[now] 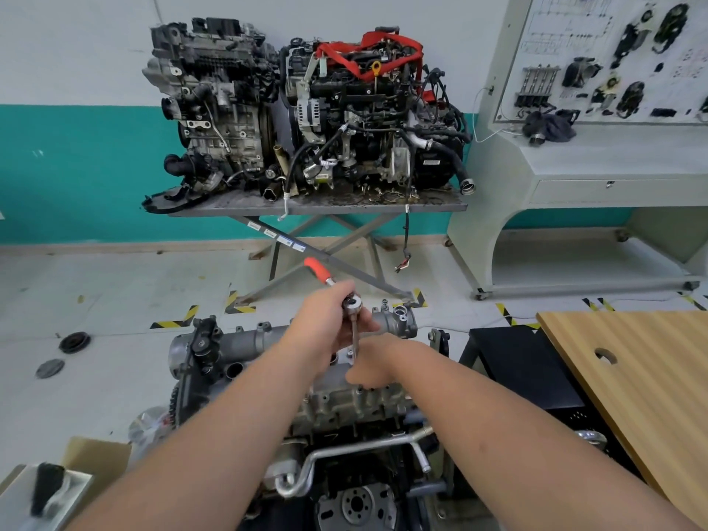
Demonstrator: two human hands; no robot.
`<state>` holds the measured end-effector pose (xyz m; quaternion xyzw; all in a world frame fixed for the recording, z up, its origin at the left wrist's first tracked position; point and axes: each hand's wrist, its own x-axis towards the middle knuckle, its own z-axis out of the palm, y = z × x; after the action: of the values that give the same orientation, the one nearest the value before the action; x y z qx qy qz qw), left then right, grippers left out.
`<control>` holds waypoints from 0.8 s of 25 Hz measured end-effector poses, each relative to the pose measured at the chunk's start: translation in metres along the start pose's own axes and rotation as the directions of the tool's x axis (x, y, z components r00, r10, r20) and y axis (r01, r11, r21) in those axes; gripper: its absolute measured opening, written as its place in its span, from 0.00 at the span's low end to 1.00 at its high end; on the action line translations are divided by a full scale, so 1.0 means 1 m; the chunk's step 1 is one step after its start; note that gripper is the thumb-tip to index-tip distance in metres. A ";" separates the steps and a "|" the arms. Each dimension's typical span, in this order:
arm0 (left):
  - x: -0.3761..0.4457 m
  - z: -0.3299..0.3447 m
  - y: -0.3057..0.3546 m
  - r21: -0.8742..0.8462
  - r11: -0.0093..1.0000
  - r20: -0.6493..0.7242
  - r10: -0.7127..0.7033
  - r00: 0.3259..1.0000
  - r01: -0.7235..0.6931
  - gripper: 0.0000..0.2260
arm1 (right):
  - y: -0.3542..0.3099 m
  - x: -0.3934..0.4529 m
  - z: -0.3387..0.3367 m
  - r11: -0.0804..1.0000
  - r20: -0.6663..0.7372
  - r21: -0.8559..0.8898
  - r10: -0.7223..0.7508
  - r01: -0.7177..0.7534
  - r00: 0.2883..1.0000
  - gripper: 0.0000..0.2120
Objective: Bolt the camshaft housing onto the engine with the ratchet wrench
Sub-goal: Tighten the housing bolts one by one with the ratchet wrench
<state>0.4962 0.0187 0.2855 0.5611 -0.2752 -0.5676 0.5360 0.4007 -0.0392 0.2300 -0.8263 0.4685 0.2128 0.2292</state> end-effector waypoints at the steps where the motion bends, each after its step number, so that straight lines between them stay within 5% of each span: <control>1: 0.000 -0.003 0.007 0.167 0.986 0.015 -0.020 1.000 0.017 0.07 | -0.001 -0.001 0.000 1.000 -0.001 -0.002 0.000 0.000 1.000 0.08; 4: 0.001 -0.005 0.027 0.614 0.788 0.060 0.010 0.998 -0.045 0.09 | -0.001 -0.003 0.001 1.000 0.008 0.012 0.013 -0.013 1.000 0.09; 7: 0.003 0.002 0.036 0.936 0.211 0.244 0.181 0.953 -0.280 0.12 | -0.002 -0.005 0.000 1.000 -0.002 0.023 0.014 -0.014 1.000 0.10; 10: 0.002 -0.001 0.028 0.885 -0.214 0.460 0.263 0.848 -0.413 0.10 | 0.001 -0.007 0.003 1.000 -0.023 0.027 0.008 -0.008 1.000 0.07; 12: -0.001 -0.010 0.019 0.745 -0.448 0.659 0.376 0.651 -0.495 0.09 | 0.004 -0.007 0.006 0.995 -0.067 0.100 -0.011 0.018 0.998 0.08; 14: -0.002 -0.024 0.011 0.623 -0.535 0.780 0.481 0.400 -0.570 0.12 | 0.004 -0.011 0.007 0.955 -0.047 0.291 -0.051 0.062 0.998 0.12; 15: -0.004 -0.028 0.005 0.617 -0.513 0.774 0.532 0.343 -0.596 0.16 | 0.003 -0.007 0.005 0.964 -0.004 0.263 -0.046 0.045 0.999 0.14; 17: -0.007 -0.032 -0.008 0.669 -0.258 0.656 0.646 0.391 -0.697 0.19 | 0.000 -0.003 0.002 0.983 -0.003 0.180 0.029 -0.028 1.000 0.16; 20: -0.012 -0.017 -0.031 0.507 0.506 0.298 0.657 0.692 -0.698 0.15 | -0.001 0.000 0.000 0.997 0.004 0.074 -0.011 0.011 1.000 0.14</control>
<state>0.5007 0.0430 0.2575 0.5247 -0.6501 -0.2167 0.5050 0.4019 -0.0388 0.2304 -0.8193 0.4709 0.1959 0.2621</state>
